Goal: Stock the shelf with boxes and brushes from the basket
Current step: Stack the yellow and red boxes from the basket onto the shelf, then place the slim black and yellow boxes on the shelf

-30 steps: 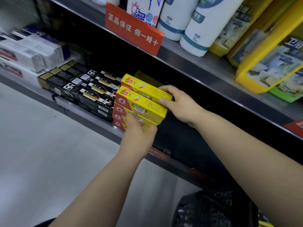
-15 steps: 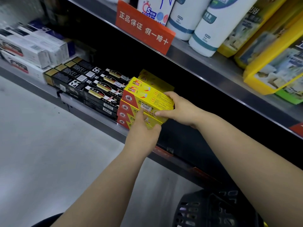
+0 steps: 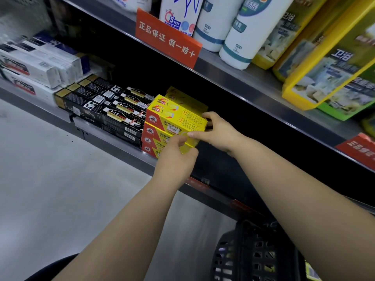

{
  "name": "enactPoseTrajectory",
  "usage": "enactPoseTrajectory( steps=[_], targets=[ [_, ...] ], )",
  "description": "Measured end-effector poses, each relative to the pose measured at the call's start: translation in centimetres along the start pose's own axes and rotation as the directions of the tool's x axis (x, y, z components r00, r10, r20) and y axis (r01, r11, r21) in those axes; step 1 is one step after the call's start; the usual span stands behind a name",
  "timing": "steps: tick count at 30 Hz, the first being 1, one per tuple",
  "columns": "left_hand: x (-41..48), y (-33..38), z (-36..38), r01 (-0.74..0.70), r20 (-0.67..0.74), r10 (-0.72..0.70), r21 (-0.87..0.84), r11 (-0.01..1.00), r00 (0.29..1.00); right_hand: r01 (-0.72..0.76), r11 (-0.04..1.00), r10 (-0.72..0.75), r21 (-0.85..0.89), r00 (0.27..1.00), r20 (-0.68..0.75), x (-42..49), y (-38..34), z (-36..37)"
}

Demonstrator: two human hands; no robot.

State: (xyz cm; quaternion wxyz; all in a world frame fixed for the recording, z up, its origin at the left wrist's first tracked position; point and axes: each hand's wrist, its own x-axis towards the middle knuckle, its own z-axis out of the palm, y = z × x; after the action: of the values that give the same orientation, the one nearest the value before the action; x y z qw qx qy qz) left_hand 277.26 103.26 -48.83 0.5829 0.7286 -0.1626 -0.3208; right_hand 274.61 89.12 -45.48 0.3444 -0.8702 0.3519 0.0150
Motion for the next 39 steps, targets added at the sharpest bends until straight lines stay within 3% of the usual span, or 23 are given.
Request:
enactPoseTrajectory(
  steps=[5, 8, 13, 17, 23, 29, 34, 39],
  targets=[
    [-1.1, 1.7, 1.3, -0.151, 0.0, 0.151, 0.032, 0.988, 0.989, 0.003, 0.996, 0.0, 0.092, 0.999, -0.032, -4.3, 0.5, -3.6],
    [-3.0, 3.1, 3.1, -0.259, 0.133, 0.25, 0.059, 0.964, 0.959, 0.041, 0.991, -0.038, 0.13, 0.999, -0.023, -8.6, 1.7, -6.5],
    [-7.2, 5.5, 7.2, -0.521, 0.391, 0.439, 0.129, 0.844, 0.809, 0.039, 0.98, -0.043, 0.194, 0.999, 0.013, -16.7, 6.0, -10.9],
    [-10.2, 6.7, 10.5, -0.699, 0.558, 0.498, 0.226, 0.678, 0.664, -0.053, 0.971, 0.058, 0.235, 0.998, -0.015, -22.3, 11.0, -12.6],
    [-14.2, 5.9, 15.4, -0.838, 0.83, 0.324, 0.275, 0.471, 0.455, -0.263, 0.944, 0.256, 0.202, 0.965, 0.058, -29.1, 19.7, -11.6],
    [-16.2, 3.6, 18.2, -0.86, 0.923, -0.018, 0.364, 0.357, 0.384, -0.384, 0.923, 0.38, -0.023, 0.903, 0.198, -32.1, 27.3, -8.0],
    [-16.5, 2.4, 19.4, -0.879, 0.926, -0.091, 0.377, 0.292, 0.367, -0.25, 0.916, 0.364, -0.313, 0.846, 0.39, -30.8, 30.7, -4.3],
    [-16.1, 1.4, 18.9, -0.837, 0.889, -0.227, 0.453, 0.309, 0.397, -0.096, 0.871, 0.283, -0.482, 0.9, 0.331, -28.8, 32.3, -1.6]
  ],
)
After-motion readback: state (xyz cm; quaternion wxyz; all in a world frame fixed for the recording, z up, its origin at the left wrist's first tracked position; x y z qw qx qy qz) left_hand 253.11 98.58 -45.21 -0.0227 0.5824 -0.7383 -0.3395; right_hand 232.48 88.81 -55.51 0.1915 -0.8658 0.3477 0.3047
